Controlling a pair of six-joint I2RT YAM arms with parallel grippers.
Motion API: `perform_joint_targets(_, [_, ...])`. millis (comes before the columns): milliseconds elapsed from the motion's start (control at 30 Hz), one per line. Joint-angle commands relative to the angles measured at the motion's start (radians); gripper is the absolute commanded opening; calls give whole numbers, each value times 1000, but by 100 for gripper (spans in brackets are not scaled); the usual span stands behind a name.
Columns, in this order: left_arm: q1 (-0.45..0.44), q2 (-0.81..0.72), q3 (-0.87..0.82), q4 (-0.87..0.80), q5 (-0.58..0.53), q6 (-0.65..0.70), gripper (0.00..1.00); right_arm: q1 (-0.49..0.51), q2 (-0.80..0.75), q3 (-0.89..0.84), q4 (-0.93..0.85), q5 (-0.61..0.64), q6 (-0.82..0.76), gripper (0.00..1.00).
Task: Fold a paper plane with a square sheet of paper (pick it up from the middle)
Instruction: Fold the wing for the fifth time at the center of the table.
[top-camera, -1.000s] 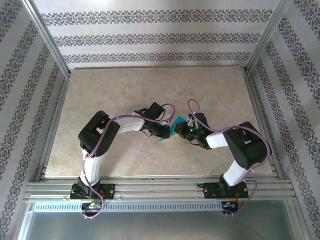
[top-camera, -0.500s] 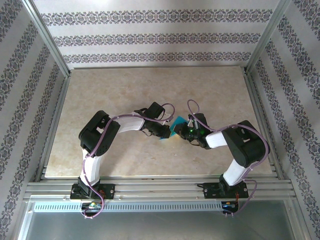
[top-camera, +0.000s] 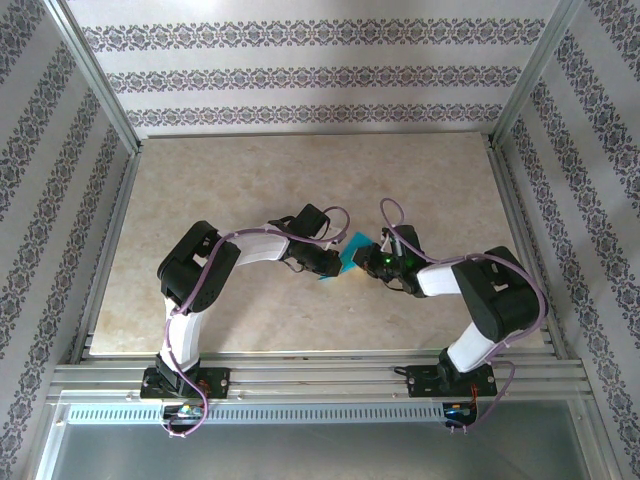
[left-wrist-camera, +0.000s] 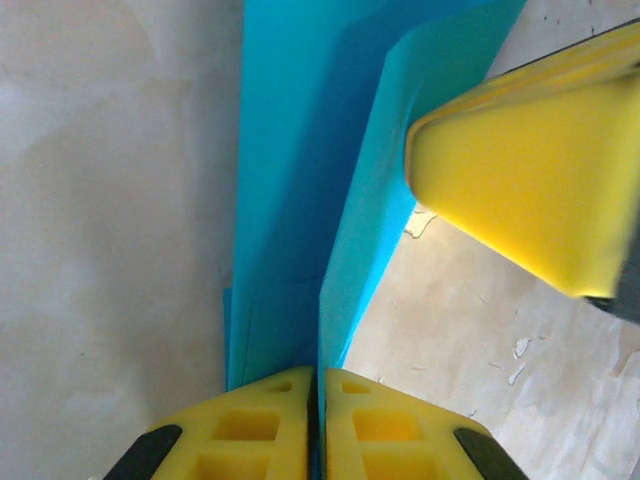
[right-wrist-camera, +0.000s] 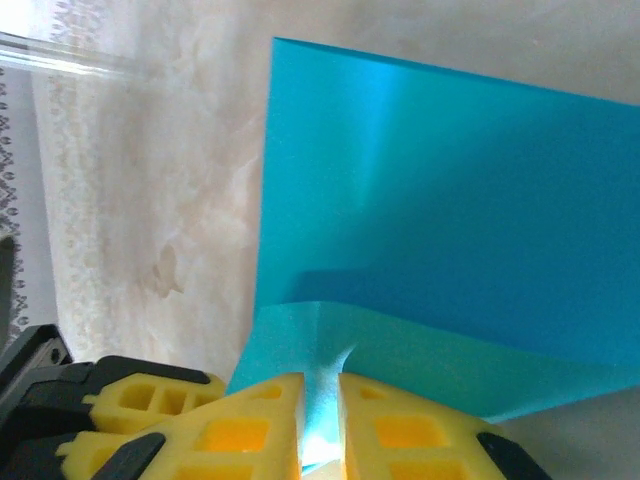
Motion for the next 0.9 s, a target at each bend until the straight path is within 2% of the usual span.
perform_joint_targets(0, [14,66,-31,-128,-41,-18,12,2,45,40,-31,-27,-30,17])
perform_joint_targets(167, [17,70,-35,-119,-35,-23,13,17,91,71,-24,-67,-26,16])
perform_joint_targets(400, [18,74,-35,-119,-34,-22,12,31,64,76,-12,-101,-39,14])
perform_joint_targets(633, [21,71,-38,-116,-35,-27,12,42,28,48,-36,-79,-11,11])
perform_joint_targets(867, [22,66,-44,-110,-34,-30,12,59,65,89,-94,-58,0,8])
